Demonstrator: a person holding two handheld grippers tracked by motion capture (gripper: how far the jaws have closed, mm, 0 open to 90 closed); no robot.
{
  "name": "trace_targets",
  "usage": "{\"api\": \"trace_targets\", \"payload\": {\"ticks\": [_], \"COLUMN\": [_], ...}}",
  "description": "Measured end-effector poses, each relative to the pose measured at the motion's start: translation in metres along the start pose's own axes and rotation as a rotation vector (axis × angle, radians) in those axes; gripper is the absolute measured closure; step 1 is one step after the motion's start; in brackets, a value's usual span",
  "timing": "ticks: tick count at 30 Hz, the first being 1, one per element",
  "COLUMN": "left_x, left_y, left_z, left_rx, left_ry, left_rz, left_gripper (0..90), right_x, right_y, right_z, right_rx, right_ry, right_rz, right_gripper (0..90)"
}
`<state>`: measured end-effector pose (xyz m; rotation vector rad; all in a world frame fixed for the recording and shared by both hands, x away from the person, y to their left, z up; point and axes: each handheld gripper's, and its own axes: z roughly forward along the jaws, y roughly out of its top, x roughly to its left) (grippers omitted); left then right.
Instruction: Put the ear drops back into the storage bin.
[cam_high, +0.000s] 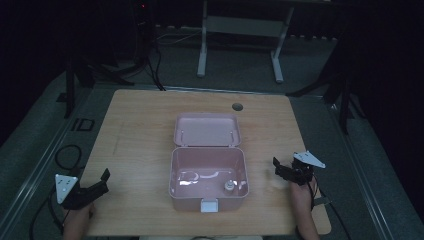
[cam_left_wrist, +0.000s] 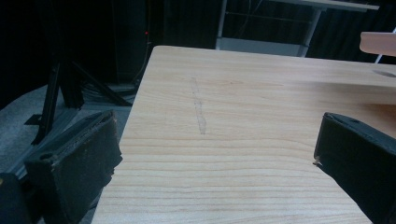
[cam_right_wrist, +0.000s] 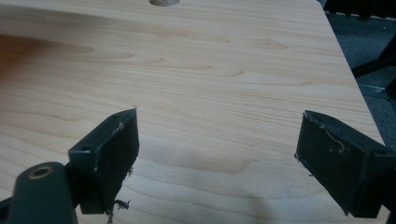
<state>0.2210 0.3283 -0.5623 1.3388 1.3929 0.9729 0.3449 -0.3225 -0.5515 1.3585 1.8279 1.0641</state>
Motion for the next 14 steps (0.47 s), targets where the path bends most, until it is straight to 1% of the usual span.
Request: {"api": "trace_targets", "payload": {"ticks": [3,5,8,14], "left_x": [0.0001,0.0001,0.0002,0.0002], "left_y": [0.0001,0.0001,0.0001,0.0001], "left_z": [0.0001,0.0001,0.0001,0.0001], "left_rx": [0.001,0.002,0.001,0.002], "left_ry": [0.0,0.0,-0.001,0.0], "left_rz": [-0.002,-0.001,-0.002,-0.003], "left_gripper": [0.5,0.5,0.5,0.5], "right_x": [-0.0022,-0.0044,-0.0051,-0.0031], "right_y": [-0.0006,-0.0015,-0.0015,-0.0009], "right_z": [-0.0001,0.0003,0.0004,0.0017], "right_rx": [0.003,0.006,0.005,0.019], "right_ry": [-0.001,0.018,0.025,0.025], "right_rz": [0.008,0.028,0.041,0.02], "right_gripper": [12.9,13.5,13.6,13.6]}}
